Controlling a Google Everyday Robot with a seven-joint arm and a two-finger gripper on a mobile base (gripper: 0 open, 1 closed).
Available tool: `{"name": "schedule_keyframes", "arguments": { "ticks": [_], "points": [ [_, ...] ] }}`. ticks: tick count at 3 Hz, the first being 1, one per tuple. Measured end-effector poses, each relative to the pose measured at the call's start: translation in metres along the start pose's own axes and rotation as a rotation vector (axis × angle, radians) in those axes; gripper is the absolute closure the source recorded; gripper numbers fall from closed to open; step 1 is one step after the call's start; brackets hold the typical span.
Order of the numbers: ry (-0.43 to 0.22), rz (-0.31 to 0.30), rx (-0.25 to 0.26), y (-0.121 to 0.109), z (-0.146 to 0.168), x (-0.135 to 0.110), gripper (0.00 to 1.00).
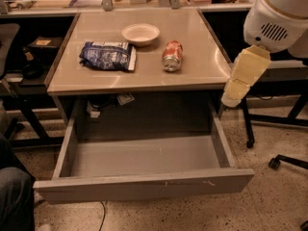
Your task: Place coke can into top drawer
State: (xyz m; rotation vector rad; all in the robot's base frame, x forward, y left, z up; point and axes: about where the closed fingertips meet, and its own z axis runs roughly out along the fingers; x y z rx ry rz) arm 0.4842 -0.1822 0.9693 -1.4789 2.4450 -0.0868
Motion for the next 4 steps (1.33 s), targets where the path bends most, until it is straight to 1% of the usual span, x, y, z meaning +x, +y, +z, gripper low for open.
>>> {"name": "schedule_keyframes", "arguments": {
  "ticks": [1, 2, 3, 4],
  "points": [
    [-0.001, 0.090, -0.024, -0.002, 0.009, -0.008, 0.00],
    [0.012, 0.225, -0.056, -0.012, 0.025, -0.038, 0.00],
    [0.039, 0.321, -0.053, -0.021, 0.039, -0.072, 0.00],
    [0.022, 0.337, -0.048, -0.022, 0.040, -0.079, 0.00]
  ]
}}
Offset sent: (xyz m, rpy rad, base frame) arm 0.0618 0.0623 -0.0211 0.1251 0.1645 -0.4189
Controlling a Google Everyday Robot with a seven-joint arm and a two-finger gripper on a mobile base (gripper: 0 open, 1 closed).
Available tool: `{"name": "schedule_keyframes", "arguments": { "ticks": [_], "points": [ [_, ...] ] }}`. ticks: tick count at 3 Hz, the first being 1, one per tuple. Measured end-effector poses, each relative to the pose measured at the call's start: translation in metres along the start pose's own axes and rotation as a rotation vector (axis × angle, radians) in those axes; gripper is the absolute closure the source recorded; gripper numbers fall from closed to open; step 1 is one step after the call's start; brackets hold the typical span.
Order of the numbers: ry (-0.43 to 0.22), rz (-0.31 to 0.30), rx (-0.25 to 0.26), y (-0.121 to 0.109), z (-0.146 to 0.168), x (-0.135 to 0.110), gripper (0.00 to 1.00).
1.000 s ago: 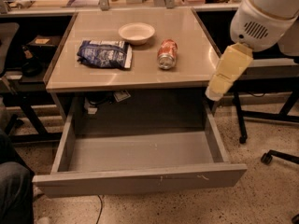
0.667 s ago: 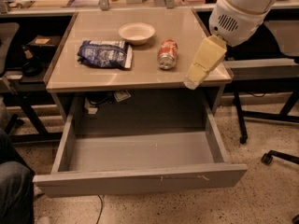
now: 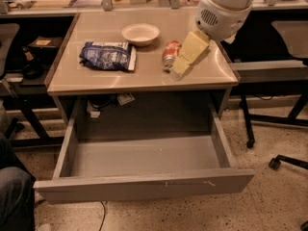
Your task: Place coke can into top drawer
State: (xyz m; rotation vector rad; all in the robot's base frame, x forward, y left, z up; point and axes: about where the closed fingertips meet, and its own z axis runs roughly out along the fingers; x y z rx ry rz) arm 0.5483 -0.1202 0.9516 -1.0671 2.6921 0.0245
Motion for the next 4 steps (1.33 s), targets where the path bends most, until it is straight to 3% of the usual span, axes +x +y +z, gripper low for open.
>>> {"name": "schedule_keyframes", "arguments": {
  "ticks": [1, 2, 3, 4],
  "points": [
    [-0.040, 0.002, -0.036, 0.003, 0.006, -0.013, 0.00],
    [-0.042, 0.069, -0.068, -0.001, 0.019, -0.044, 0.00],
    [-0.070, 0.135, -0.088, -0.013, 0.029, -0.090, 0.00],
    [-0.070, 0.135, -0.088, -0.013, 0.029, -0.090, 0.00]
  ]
}}
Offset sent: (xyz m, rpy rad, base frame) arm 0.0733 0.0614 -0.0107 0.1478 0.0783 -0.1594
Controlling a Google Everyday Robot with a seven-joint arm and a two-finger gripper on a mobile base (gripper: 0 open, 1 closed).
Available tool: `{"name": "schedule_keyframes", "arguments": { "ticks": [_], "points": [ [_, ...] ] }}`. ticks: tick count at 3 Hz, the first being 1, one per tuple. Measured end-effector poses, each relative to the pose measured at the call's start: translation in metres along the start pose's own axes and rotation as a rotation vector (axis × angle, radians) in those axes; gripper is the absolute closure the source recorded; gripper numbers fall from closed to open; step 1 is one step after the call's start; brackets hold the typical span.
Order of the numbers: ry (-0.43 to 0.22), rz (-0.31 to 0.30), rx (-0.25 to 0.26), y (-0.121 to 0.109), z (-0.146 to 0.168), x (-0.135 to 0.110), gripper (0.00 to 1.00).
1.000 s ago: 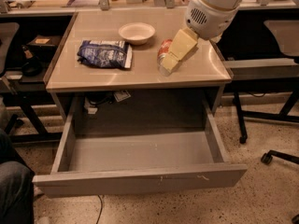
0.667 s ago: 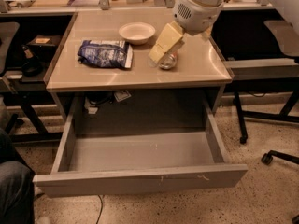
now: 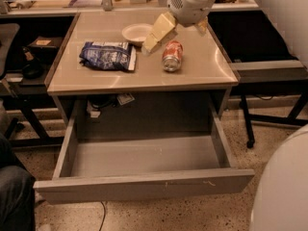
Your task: Place coke can into top drawer
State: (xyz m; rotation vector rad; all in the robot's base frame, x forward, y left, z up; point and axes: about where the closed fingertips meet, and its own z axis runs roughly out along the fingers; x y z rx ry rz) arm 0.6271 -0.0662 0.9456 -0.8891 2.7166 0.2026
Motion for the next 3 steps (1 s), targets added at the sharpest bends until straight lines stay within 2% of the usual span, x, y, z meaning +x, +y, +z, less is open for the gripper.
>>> {"name": "schedule_keyframes", "arguments": {
  "ticks": [1, 3],
  "points": [
    [-0.019, 0.046, 0.028, -0.007, 0.017, -0.019, 0.00],
    [0.009, 0.139, 0.116, -0.045, 0.060, -0.052, 0.00]
  ]
}}
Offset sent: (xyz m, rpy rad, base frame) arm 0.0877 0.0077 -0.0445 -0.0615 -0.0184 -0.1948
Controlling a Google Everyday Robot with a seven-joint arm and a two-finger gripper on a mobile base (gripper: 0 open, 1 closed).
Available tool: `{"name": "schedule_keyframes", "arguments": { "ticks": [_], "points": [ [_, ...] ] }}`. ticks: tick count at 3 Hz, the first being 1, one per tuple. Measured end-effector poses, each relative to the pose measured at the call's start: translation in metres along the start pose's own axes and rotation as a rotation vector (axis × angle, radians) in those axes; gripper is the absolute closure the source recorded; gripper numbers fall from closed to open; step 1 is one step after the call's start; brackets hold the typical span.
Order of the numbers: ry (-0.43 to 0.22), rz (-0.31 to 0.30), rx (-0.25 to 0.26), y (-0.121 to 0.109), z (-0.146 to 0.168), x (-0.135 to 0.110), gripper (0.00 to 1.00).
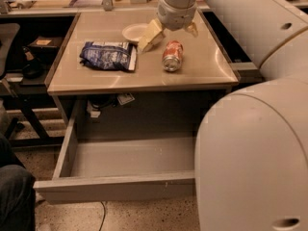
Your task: Place coke can into top drawer
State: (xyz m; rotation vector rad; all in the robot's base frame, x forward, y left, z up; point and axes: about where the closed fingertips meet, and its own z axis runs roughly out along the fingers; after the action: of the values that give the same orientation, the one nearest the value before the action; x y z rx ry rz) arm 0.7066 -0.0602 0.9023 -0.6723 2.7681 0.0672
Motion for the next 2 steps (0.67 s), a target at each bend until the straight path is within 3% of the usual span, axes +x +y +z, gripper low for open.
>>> {"name": "schedule_keyframes", "arguments": {
  "ticks": [2],
  "points": [
    [0.008, 0.007, -0.005, -0.001, 0.012, -0.006, 0.00]
  ]
}}
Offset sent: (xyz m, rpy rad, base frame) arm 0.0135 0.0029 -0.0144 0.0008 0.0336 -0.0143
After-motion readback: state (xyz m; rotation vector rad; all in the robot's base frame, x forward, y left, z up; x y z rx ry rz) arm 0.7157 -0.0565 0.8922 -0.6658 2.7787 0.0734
